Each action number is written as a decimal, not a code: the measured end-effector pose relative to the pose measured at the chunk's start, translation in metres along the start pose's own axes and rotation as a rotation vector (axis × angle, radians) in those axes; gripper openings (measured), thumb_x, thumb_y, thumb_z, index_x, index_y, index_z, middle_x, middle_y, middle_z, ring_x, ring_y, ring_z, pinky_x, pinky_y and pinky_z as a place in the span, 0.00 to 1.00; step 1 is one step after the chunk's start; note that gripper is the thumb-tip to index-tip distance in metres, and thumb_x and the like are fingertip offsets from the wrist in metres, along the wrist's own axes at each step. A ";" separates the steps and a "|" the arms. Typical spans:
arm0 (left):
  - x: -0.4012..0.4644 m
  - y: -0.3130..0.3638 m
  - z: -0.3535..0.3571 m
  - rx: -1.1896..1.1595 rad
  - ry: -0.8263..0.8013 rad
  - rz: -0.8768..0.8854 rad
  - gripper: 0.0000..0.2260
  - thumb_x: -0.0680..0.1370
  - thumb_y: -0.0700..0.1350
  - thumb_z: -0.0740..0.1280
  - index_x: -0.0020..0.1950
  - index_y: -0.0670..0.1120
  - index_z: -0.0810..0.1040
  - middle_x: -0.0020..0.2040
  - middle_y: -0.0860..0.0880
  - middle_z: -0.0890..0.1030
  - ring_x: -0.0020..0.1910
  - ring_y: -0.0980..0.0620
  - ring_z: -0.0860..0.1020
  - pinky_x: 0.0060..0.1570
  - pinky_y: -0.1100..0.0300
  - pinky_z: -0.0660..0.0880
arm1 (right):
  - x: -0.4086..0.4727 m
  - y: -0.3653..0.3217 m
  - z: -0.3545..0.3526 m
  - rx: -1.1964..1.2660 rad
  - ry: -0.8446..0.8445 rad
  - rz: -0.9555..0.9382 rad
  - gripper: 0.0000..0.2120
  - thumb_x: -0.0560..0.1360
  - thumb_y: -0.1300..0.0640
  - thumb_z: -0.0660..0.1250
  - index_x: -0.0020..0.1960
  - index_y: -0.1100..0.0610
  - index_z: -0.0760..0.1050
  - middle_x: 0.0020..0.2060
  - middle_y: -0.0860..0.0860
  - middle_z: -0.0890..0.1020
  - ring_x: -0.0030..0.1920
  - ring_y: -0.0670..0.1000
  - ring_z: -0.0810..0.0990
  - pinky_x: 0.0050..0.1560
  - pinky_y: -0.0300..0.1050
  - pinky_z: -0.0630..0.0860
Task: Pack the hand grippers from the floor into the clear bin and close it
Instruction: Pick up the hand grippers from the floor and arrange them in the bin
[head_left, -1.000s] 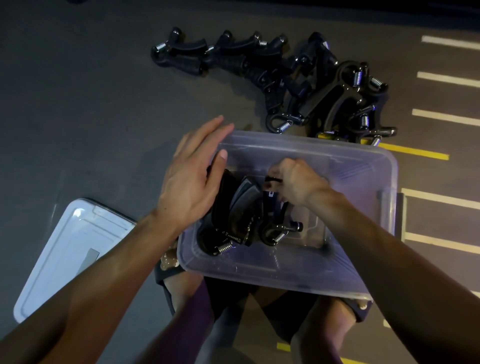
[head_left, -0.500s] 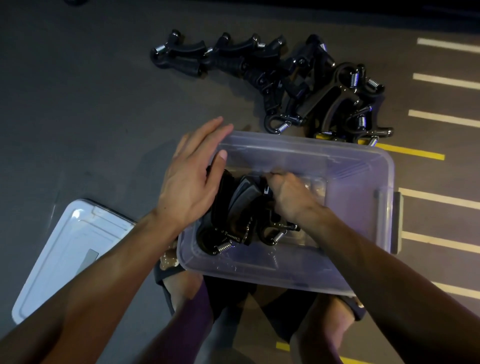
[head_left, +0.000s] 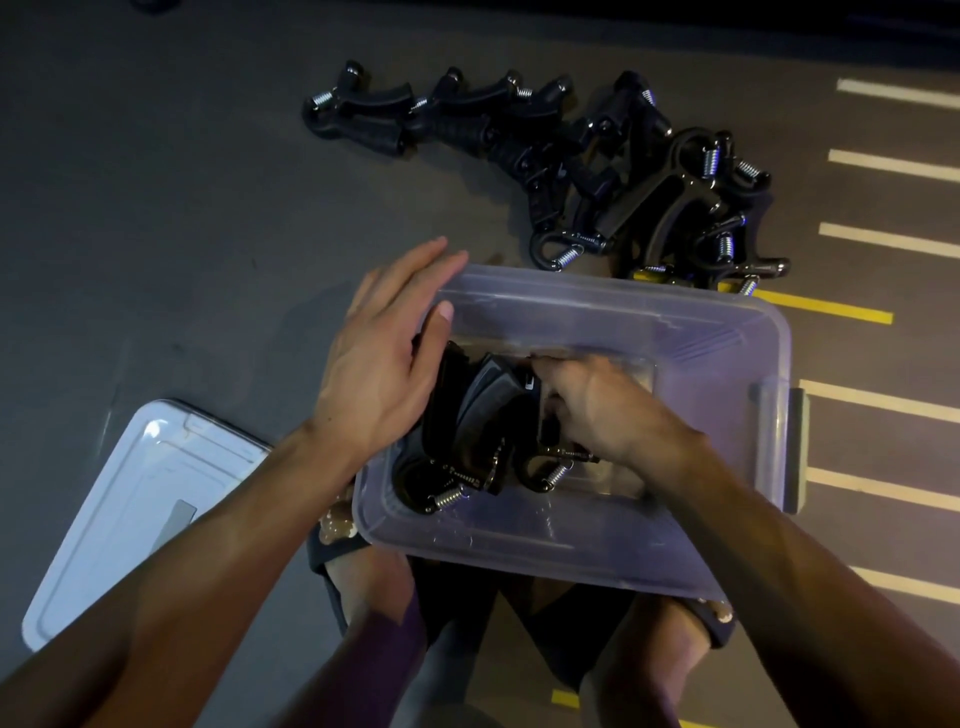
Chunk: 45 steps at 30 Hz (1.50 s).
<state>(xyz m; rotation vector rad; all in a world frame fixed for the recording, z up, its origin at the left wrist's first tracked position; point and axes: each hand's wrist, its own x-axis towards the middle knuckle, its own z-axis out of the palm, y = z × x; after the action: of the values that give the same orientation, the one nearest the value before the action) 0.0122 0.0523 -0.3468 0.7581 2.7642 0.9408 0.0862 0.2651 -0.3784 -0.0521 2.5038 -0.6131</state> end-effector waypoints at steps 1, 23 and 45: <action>0.002 0.000 -0.001 -0.009 0.017 0.006 0.17 0.86 0.42 0.60 0.74 0.46 0.75 0.74 0.50 0.74 0.72 0.51 0.72 0.72 0.65 0.63 | -0.005 0.000 -0.009 0.023 0.003 0.001 0.19 0.76 0.62 0.65 0.65 0.49 0.76 0.60 0.50 0.82 0.61 0.55 0.80 0.59 0.46 0.76; 0.042 -0.002 -0.001 -0.113 0.024 -0.082 0.10 0.82 0.42 0.63 0.56 0.48 0.85 0.50 0.55 0.85 0.51 0.58 0.81 0.55 0.62 0.74 | 0.200 -0.005 -0.127 -0.021 0.441 -0.021 0.20 0.74 0.52 0.71 0.64 0.50 0.75 0.63 0.54 0.75 0.63 0.59 0.75 0.59 0.53 0.76; 0.037 -0.005 -0.001 -0.151 -0.017 -0.045 0.10 0.83 0.42 0.63 0.58 0.47 0.84 0.53 0.54 0.84 0.54 0.54 0.81 0.58 0.58 0.75 | 0.114 -0.022 -0.140 0.772 0.930 -0.235 0.14 0.76 0.58 0.72 0.57 0.65 0.77 0.47 0.53 0.81 0.45 0.46 0.79 0.49 0.40 0.76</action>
<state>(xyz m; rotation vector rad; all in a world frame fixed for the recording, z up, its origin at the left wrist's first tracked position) -0.0225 0.0671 -0.3470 0.6731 2.6474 1.1135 -0.0863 0.2852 -0.3230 0.2949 2.8824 -2.0340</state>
